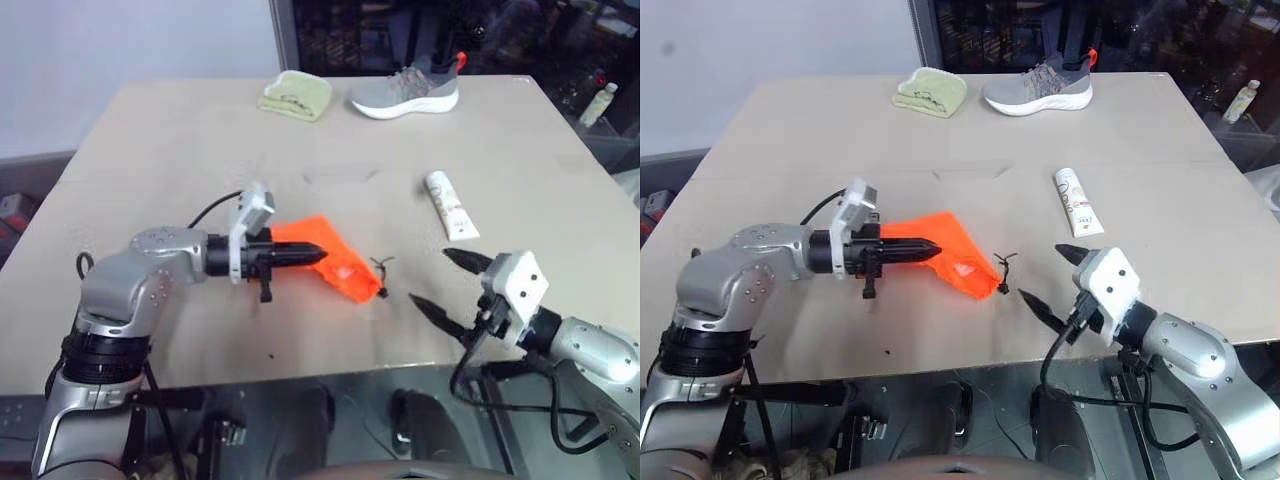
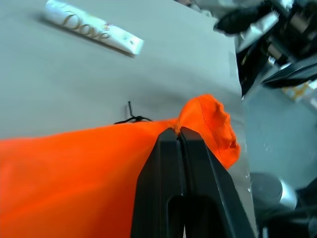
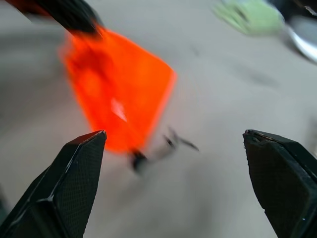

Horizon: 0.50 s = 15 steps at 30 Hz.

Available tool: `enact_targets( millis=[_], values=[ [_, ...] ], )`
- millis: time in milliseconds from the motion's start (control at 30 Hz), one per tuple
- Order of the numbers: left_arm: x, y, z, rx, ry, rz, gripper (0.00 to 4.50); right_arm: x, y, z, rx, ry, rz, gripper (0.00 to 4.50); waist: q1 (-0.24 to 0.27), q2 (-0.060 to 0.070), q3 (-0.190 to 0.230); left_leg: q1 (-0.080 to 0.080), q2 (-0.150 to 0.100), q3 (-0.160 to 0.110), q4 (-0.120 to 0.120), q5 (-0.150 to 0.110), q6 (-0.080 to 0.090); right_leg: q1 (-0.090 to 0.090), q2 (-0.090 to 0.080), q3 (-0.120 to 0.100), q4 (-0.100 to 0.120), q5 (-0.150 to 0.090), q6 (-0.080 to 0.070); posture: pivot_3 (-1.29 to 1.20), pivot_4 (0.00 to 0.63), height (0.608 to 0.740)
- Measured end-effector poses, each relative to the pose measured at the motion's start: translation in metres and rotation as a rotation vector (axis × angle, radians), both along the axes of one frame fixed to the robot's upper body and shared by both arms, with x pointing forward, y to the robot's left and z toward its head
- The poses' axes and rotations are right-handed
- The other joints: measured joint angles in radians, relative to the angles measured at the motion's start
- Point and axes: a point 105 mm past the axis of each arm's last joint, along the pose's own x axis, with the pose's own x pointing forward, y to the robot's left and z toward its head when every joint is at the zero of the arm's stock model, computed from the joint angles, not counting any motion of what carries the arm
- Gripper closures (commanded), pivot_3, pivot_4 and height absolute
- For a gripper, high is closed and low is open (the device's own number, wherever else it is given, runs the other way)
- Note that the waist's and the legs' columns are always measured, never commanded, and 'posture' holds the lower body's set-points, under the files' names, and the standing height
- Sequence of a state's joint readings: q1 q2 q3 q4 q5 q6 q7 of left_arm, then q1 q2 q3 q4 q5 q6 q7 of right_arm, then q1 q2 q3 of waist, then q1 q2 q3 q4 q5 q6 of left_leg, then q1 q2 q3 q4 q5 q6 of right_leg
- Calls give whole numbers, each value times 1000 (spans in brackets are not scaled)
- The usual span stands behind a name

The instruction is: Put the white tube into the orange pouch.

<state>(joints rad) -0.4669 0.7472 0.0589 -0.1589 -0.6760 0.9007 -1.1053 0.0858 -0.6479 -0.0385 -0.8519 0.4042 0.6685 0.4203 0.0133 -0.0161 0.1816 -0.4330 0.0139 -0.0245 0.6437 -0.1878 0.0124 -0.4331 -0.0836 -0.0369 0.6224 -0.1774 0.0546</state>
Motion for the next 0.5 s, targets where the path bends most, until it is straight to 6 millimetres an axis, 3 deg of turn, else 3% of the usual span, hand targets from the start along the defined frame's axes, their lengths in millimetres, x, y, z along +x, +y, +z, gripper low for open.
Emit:
enact_targets(
  millis=[100, 233, 267, 400, 500],
  values=[
    [8, 8, 2, -46, 40, 51, 4483, 14, -8, -2, -10, 34, -79, 0, -1, 0, 0, 0, 0, 0, 0, 0, 0, 0, 0, 0, 0, 0, 0, 0, 150, 740],
    [13, 8, 4, -78, 46, 76, 4483, 58, -34, -3, 14, 91, -298, 0, -2, 0, 0, 0, -1, 0, 1, 0, 0, 0, 0, 0, 1, 0, 0, 0, 150, 740],
    [14, 8, 2, -83, 44, 88, 4483, 77, -42, -1, 29, 114, -378, 0, -5, 0, 0, 0, -1, 0, 1, 0, 0, 0, 0, 1, 1, 0, 0, 0, 150, 740],
    [13, 4, -6, -99, 56, 90, 4483, 116, -58, 7, 39, 149, -496, 0, -5, 0, 0, -1, -2, 0, -1, 0, 0, -2, 1, 2, 1, 0, 0, 0, 150, 740],
    [13, 3, -7, -98, 49, 100, 4483, 145, -60, 0, 93, 216, -540, 0, -5, 0, 0, -1, -2, 1, -2, 0, 1, -2, 2, 3, 1, 0, 0, 0, 150, 740]
  ],
)
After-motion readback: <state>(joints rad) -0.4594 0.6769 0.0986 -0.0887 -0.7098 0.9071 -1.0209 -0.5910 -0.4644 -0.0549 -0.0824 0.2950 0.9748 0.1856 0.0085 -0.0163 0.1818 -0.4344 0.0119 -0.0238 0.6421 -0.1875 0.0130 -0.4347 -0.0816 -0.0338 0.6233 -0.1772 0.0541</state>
